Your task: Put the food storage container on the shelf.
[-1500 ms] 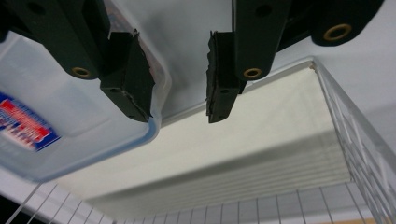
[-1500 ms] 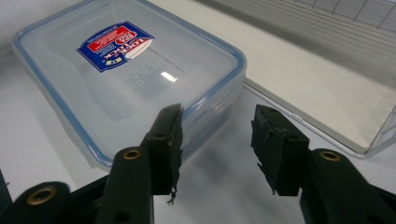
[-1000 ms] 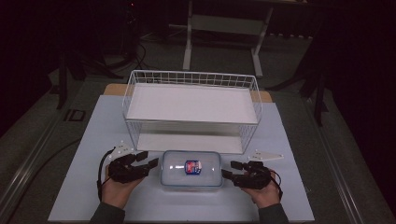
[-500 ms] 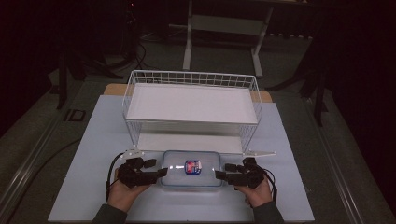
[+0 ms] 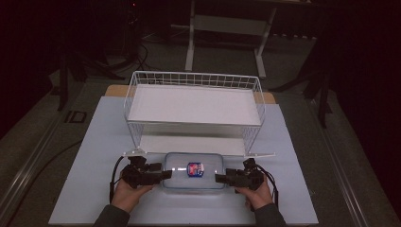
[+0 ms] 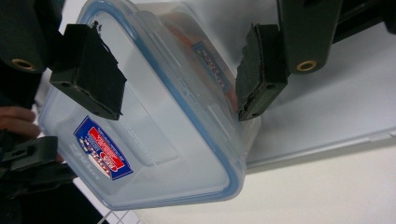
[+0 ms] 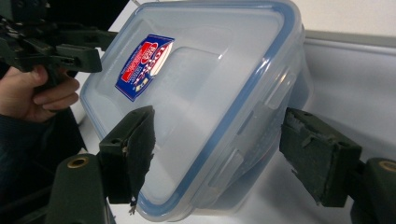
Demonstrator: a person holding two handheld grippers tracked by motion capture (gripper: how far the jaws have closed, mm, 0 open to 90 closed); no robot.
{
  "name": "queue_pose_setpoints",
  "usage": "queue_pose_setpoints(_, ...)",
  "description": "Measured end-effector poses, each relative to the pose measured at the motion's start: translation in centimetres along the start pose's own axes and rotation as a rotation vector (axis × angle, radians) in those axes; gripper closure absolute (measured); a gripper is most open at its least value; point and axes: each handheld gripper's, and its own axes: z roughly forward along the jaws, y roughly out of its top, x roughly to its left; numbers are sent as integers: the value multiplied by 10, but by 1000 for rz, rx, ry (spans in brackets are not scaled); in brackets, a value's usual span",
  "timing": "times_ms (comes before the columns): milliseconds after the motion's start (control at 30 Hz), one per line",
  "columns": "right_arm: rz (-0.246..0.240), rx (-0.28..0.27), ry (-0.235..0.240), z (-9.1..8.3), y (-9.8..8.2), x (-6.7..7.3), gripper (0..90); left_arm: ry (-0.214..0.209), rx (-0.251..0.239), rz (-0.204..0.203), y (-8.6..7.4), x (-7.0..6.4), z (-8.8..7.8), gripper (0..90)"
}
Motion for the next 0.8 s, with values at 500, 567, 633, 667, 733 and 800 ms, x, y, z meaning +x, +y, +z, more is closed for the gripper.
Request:
queue_pose_setpoints(500, 92, 42, 91, 3, -2, -9, 281, -132, 30, -148, -2, 17, 4, 358)
queue_pose_setpoints(567, 98, 39, 95, 3, -2, -9, 291, -148, 34, -159, -2, 18, 4, 387)
queue_pose_setpoints(633, 100, 37, 99, 3, -3, -10, 299, -152, 37, -165, -2, 18, 4, 387)
queue_pose_setpoints(667, 104, 37, 102, 2, -3, -10, 309, -170, 55, -184, -2, 18, 3, 387)
queue_pose_setpoints(733, 112, 26, 114, -2, -4, -10, 363, -217, 66, -227, -4, 21, 3, 419)
queue_pose_setpoints(800, 115, 21, 121, -5, -5, -9, 388, -213, 61, -214, -5, 18, 1, 431)
